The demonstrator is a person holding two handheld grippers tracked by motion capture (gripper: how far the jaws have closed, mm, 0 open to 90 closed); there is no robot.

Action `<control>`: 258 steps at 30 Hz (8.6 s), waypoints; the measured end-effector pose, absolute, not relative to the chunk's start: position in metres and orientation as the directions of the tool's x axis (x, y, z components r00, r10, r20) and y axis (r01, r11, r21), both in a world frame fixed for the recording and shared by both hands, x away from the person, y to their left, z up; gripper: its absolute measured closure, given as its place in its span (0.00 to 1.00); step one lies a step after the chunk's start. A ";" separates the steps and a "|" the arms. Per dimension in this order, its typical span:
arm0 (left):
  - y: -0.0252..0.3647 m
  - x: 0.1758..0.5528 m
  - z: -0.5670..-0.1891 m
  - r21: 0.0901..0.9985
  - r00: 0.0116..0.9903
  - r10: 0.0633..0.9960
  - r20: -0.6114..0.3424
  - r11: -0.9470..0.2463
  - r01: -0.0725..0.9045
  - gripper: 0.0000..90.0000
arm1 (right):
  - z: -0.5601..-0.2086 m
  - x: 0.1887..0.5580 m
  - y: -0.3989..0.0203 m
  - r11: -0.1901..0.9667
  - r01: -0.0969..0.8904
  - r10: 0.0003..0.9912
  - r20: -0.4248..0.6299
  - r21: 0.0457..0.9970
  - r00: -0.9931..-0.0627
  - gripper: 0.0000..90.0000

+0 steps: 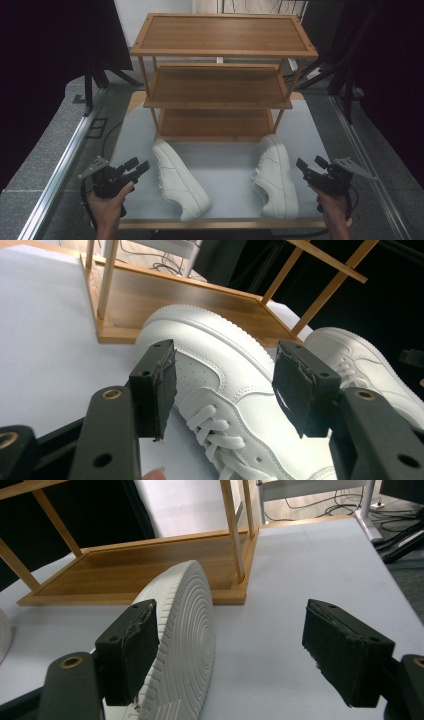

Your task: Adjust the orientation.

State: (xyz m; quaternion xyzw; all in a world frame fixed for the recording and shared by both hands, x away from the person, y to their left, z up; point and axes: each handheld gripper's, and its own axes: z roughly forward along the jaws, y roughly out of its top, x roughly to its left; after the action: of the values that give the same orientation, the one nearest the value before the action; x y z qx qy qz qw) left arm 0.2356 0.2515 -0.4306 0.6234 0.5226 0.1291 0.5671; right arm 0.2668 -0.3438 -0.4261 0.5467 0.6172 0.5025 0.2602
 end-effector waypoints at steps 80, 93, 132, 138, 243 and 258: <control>0.159 0.180 -0.468 0.756 0.495 0.780 -0.382 -0.044 0.653 1.00 | -0.427 0.269 -0.344 -0.152 0.450 0.926 0.286 0.880 -0.246 0.33; 0.146 0.204 -0.456 0.770 0.521 0.763 -0.382 -0.049 0.636 0.99 | -0.425 0.269 -0.347 -0.168 0.444 0.925 0.296 0.880 -0.237 0.33; 0.064 0.264 -0.456 0.757 0.586 0.739 -0.334 -0.161 0.633 1.00 | -0.431 0.268 -0.346 -0.169 0.466 0.932 0.295 0.868 -0.211 0.33; 0.069 0.260 -0.456 0.759 0.587 0.742 -0.322 -0.169 0.629 1.00 | -0.433 0.266 -0.348 -0.173 0.472 0.933 0.298 0.865 -0.204 0.33; 0.195 0.245 -0.433 0.761 0.522 0.676 -0.520 0.090 0.642 0.58 | -0.430 0.219 -0.349 0.115 0.573 0.911 0.144 0.812 -0.387 0.99; 0.201 0.244 -0.432 0.761 0.516 0.674 -0.529 0.107 0.640 0.58 | -0.435 0.199 -0.267 0.407 0.538 0.866 -0.125 0.738 -0.484 0.99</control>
State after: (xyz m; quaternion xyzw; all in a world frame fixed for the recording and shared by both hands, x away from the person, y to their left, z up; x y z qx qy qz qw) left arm 0.2444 0.2014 -0.4325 0.6680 0.4916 0.0152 0.5585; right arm 0.1994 -0.2667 -0.4349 0.4393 0.7992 0.3214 0.2549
